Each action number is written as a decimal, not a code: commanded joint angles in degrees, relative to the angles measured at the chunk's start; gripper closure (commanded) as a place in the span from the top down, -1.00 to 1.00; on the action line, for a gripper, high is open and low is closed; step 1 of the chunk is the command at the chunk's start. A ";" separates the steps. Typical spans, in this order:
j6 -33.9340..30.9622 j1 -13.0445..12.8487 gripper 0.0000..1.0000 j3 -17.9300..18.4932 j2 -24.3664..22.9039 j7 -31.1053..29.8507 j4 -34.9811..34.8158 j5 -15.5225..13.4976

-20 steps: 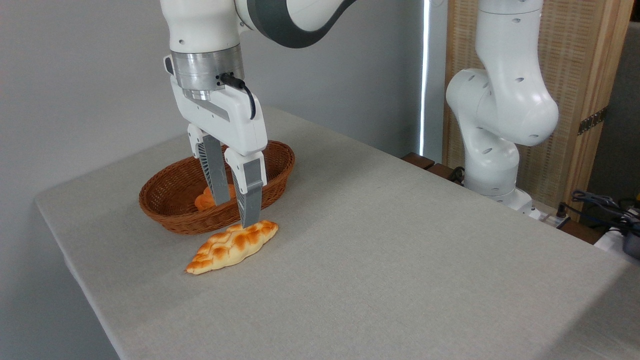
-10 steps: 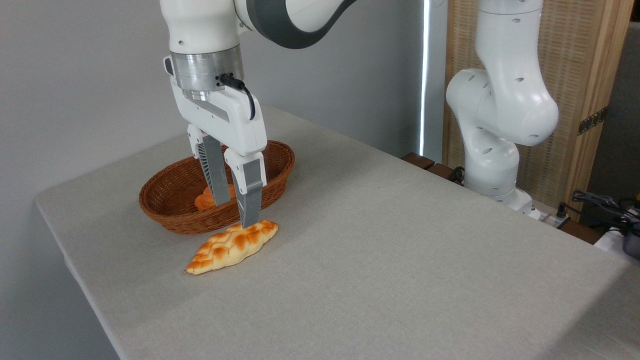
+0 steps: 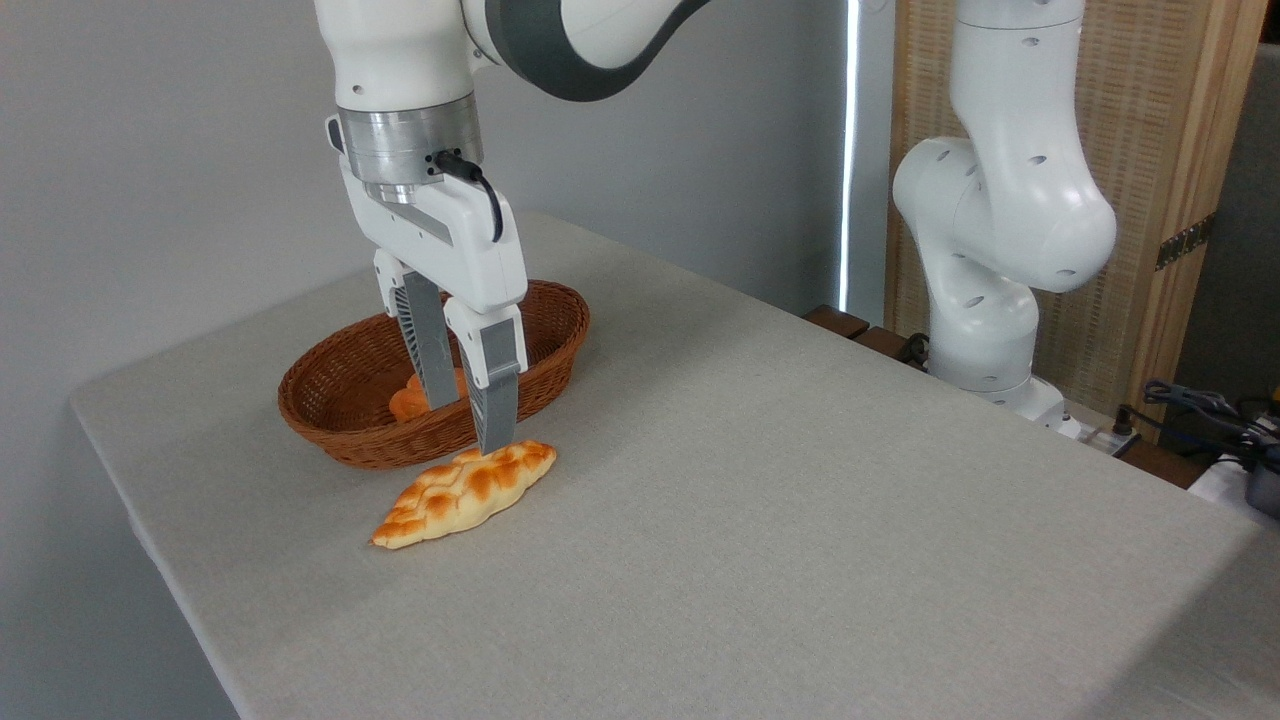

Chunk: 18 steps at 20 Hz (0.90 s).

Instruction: Put bread into the basket

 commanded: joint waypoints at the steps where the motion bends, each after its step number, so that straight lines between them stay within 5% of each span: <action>1: 0.16 -0.40 1.00 -0.03 -0.32 -0.97 -0.19 0.00; 12: 10.53 -0.23 1.00 0.24 2.31 -10.45 -1.42 -2.11; 18: 14.49 -0.31 1.00 -1.08 7.23 -10.46 -2.83 -5.98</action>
